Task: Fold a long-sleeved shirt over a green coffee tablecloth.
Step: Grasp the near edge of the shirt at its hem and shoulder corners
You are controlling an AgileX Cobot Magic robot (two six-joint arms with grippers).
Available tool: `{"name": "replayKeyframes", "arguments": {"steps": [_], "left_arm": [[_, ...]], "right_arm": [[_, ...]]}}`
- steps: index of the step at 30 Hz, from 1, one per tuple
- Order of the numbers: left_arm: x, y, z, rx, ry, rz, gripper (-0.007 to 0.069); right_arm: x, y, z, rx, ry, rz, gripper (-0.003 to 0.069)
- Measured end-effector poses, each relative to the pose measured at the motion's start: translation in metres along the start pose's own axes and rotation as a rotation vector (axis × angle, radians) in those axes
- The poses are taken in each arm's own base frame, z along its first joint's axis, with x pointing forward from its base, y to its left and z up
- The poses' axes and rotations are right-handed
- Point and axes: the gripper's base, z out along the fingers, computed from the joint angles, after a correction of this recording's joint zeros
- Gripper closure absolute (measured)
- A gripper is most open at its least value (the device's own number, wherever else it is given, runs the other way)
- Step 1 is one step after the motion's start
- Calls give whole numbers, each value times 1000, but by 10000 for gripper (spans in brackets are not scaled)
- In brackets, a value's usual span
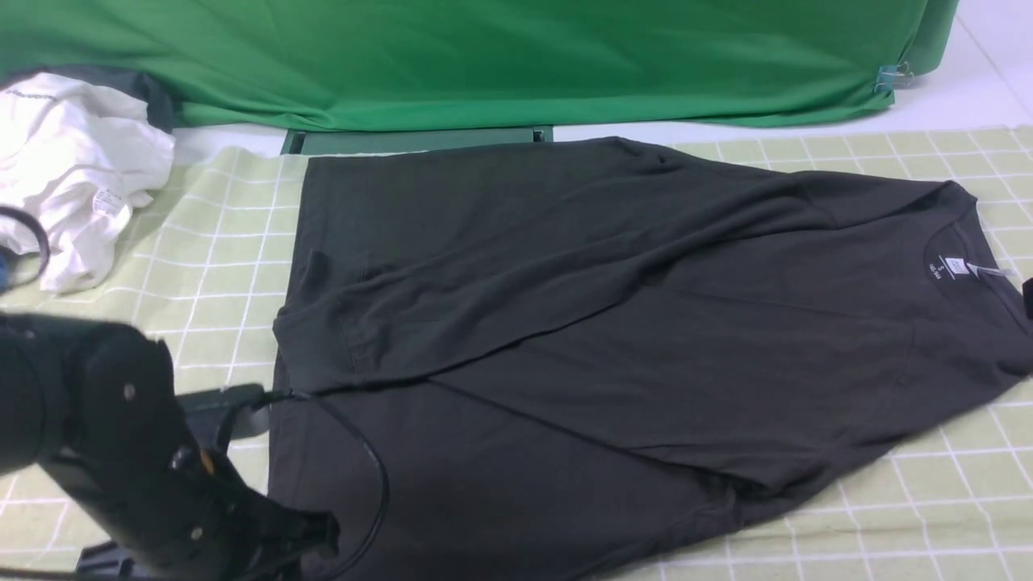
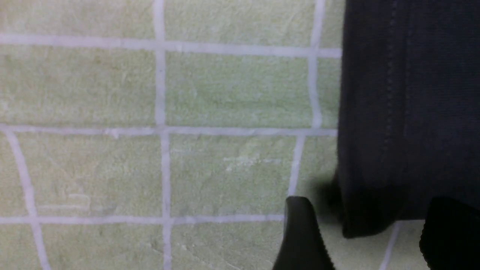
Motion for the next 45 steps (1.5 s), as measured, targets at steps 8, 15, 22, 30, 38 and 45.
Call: {"name": "replayKeyframes", "arguments": {"steps": [8,15,22,30,38,45], "left_arm": [[-2,-2,7,54,-70,-47,208],[0,-1,12,38,-19,-26,211],[-1,-2,13,46,-24,12,323],[-5,-5,14,81,-58,34,599],[-1,-6,-3,108,-139,126,601],[11,-4,-23,121,-187,187,601]], "right_arm": [[0,0,0,0,-3,0,418],[0,0,0,0,-4,0,418],[0,0,0,0,-4,-4,418],[1,0,0,-1,11,-38,418],[25,23,40,-75,152,-252,384],[44,74,91,-196,322,-590,244]]}}
